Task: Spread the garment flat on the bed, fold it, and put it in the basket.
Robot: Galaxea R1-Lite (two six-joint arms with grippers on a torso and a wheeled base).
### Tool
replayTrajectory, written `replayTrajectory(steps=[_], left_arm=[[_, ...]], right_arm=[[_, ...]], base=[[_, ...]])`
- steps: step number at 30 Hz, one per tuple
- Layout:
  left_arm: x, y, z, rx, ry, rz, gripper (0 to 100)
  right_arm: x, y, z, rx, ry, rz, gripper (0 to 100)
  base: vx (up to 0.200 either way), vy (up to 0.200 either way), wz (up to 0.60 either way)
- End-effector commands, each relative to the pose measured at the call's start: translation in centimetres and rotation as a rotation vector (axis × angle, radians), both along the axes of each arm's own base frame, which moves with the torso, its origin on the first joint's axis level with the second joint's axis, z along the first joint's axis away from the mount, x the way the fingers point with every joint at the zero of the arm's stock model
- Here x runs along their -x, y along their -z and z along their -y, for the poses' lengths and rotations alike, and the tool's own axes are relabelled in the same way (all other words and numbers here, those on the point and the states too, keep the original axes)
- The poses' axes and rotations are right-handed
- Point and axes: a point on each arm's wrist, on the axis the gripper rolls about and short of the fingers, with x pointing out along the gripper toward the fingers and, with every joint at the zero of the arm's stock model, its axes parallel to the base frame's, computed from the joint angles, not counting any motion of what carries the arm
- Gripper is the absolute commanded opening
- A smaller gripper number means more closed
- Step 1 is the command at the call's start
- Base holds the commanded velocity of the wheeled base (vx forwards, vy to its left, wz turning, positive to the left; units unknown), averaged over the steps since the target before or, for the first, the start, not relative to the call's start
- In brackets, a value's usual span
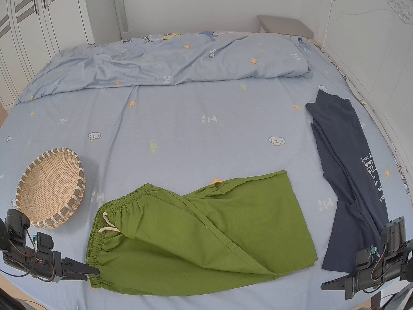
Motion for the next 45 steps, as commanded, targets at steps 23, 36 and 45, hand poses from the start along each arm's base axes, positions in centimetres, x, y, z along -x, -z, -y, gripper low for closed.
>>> replayTrajectory(steps=[23, 36, 45], left_arm=[[-13.9, -11.5, 3.9, -0.276, 0.124, 0.402, 100], [-21.6, -8.4, 7.2, -0.278, 0.169, 0.442, 100], [-23.5, -5.3, 7.5, -0.297, 0.174, 0.368, 100]], right_arm=[[-10.2, -12.7, -1.0, -0.092, 0.065, 0.479, 0], [-9.2, -13.2, -1.2, -0.074, 0.085, 0.510, 0], [-9.2, -13.1, -1.4, -0.075, 0.075, 0.507, 0]], base=[[0.000, 0.000, 0.00], [0.000, 0.000, 0.00], [0.000, 0.000, 0.00]])
